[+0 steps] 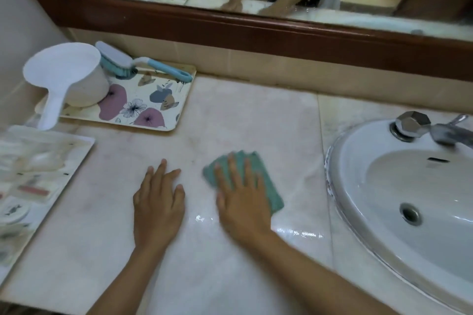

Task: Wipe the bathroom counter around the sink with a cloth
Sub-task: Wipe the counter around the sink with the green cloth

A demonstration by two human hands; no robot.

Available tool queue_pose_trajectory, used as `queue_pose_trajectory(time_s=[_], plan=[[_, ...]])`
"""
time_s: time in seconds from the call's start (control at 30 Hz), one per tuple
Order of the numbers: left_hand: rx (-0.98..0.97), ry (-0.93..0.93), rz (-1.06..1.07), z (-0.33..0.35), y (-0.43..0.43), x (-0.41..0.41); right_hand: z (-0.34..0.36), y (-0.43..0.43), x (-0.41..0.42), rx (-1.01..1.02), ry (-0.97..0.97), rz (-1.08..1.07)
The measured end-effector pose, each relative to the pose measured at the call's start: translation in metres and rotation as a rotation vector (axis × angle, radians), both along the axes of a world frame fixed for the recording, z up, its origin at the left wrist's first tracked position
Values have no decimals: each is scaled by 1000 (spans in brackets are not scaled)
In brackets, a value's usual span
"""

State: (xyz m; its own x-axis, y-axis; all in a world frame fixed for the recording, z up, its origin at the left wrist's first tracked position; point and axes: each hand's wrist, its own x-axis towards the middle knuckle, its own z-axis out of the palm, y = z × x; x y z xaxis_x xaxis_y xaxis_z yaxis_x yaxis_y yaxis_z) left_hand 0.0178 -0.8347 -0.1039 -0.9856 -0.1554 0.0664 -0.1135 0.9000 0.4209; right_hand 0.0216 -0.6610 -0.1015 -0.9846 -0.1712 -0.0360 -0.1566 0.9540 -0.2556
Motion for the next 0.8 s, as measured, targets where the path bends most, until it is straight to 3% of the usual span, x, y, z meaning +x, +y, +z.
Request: queue_pose_trajectory(time_s=[0.1, 0.2, 0.27, 0.37, 0.47, 0.57, 0.67, 0.8], plan=[[-14, -9, -18, 0, -1, 0, 7, 18, 96, 54, 39, 391], [-37, -37, -14, 1, 1, 2, 11, 87, 101, 160, 54, 601], [-57, -44, -11, 1, 4, 2, 7, 120, 61, 193, 29, 541], [-85, -43, -11, 2, 7, 2, 0, 138, -36, 165, -13, 232], [-103, -36, -6, 0, 7, 2, 2, 135, -133, 135, -65, -78], [-106, -26, -5, -1, 7, 2, 4, 114, -178, 136, -132, -212], [-108, -32, -2, -1, 7, 0, 6, 87, -152, 102, -122, -181], [-101, -39, 0, 2, 7, 0, 8, 57, -12, 55, -52, 132]])
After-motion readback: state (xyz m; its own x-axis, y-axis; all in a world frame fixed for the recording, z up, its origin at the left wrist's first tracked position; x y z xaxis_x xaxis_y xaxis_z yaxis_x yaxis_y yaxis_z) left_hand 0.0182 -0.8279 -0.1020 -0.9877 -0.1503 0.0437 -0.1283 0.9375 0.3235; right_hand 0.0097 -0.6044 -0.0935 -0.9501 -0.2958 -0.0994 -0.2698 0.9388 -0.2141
